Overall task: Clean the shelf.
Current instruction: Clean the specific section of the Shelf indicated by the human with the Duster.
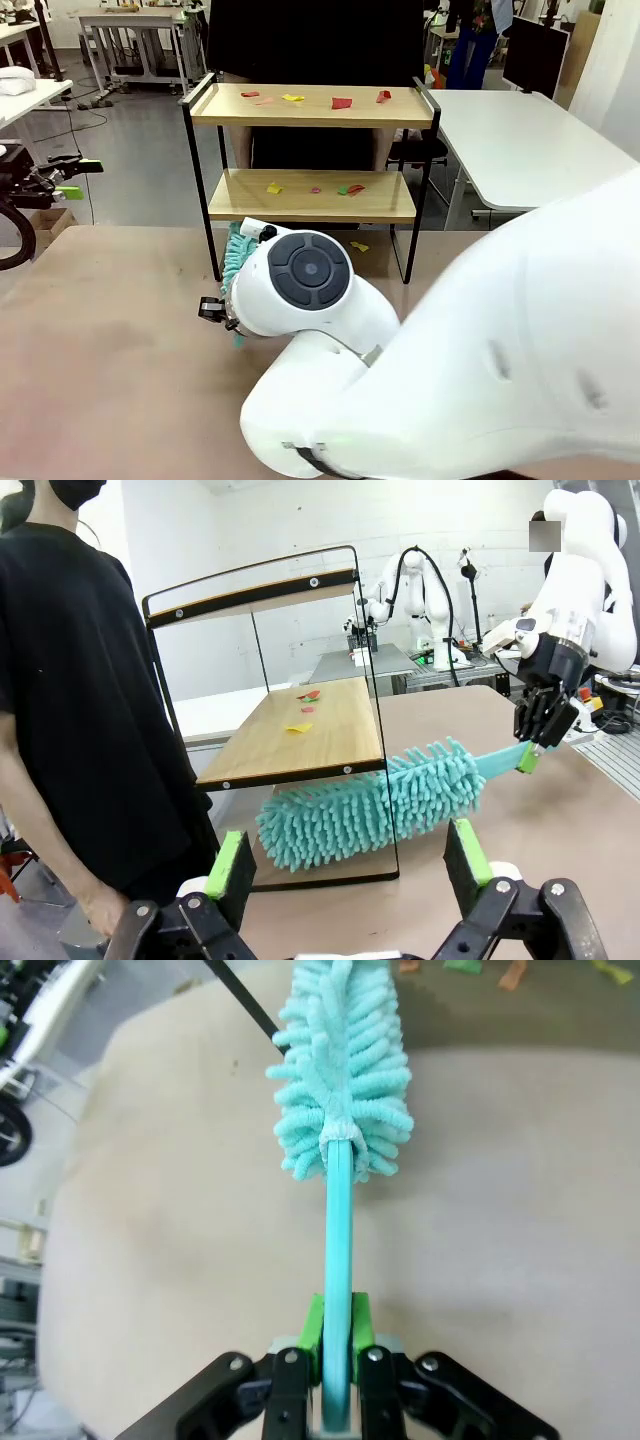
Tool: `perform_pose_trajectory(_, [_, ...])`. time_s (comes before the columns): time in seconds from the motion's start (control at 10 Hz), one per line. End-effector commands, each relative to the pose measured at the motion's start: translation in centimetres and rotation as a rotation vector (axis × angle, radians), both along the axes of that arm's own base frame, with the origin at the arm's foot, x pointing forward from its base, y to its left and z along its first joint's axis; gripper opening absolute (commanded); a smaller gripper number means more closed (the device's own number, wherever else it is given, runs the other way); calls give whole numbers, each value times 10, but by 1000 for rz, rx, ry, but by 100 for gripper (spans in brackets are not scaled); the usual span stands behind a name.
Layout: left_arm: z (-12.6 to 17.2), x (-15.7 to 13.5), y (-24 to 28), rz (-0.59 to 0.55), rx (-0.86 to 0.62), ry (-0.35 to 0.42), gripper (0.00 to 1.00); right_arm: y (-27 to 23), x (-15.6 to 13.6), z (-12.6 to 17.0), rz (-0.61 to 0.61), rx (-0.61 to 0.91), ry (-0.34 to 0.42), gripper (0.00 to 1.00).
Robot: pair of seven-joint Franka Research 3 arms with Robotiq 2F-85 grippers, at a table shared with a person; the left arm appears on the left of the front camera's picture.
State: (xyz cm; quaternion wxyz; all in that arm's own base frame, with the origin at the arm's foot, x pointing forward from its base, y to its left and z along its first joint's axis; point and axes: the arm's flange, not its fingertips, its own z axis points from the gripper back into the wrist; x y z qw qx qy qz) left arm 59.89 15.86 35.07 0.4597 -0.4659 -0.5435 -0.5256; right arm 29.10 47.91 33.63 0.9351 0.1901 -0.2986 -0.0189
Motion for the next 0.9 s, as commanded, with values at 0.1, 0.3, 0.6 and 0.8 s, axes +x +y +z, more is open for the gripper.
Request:
perform_pose_trajectory(0.1, [2,-1,0,-5,6,-12,100,25,23,-18,-41,63,-32,13])
perform_pose_trajectory(0.3, [2,-1,0,-5,6,-12,100,27,29,-20,-60,54,24,13])
perform_pose_trajectory(0.6, [2,-1,0,-5,6,-12,100,16,14,-15,-34,25,-15,13])
perform_pose_trajectory(0.8, [2,-1,0,-5,6,-12,100,16,14,-15,-34,25,-15,13])
